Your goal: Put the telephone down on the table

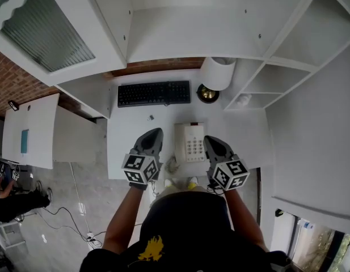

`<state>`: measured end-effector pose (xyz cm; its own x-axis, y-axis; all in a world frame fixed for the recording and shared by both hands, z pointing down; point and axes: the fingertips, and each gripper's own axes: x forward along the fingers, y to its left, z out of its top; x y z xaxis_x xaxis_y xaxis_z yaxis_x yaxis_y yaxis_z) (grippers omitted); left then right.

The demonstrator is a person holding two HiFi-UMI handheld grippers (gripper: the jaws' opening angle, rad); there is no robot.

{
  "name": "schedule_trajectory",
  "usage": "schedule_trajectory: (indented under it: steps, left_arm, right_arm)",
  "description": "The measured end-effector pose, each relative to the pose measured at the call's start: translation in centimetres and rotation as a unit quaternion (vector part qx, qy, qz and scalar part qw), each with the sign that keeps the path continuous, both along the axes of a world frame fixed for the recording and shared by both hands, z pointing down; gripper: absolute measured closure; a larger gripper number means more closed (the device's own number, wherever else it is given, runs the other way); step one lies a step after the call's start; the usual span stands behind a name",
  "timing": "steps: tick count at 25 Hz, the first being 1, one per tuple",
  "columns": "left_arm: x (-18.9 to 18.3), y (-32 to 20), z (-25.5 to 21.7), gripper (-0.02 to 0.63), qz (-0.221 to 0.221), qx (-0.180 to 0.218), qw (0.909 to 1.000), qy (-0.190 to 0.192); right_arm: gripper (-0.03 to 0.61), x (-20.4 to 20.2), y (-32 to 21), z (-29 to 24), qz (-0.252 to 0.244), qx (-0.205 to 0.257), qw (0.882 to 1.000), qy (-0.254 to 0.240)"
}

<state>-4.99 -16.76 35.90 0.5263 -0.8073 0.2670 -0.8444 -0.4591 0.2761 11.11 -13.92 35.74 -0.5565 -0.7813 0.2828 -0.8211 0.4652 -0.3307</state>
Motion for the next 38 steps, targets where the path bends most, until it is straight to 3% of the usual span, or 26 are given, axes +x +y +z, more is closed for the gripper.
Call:
schedule_trajectory:
  steps: [6, 14, 19, 38]
  left_arm:
    - [-1.7, -0.2, -3.6, 0.597, -0.008, 0.040, 0.9988, -0.029]
    - [-4.4, -0.5, -5.9, 0.597, -0.036, 0.073, 0.9960, -0.037]
    - [-5.1, -1.4, -7.0, 0.597, -0.045, 0.080, 0.9955, -0.023]
    - [-2.5, -1.7, -10.2, 0.597, -0.011, 0.090, 0.9957, -0.021]
  right_arm:
    - [0.581, 1.1, 0.3, -1.3, 0.019, 0.009, 1.000, 0.008]
    - [0.581, 1.4, -1.8, -4.5, 0.032, 0.055, 0.998, 0.023]
    - [0.581, 1.3, -2.8, -6.4, 0.041, 0.073, 0.996, 0.023]
    - [0.581, 1.0, -2.6, -11.0, 0.039, 0.100, 0.994, 0.024]
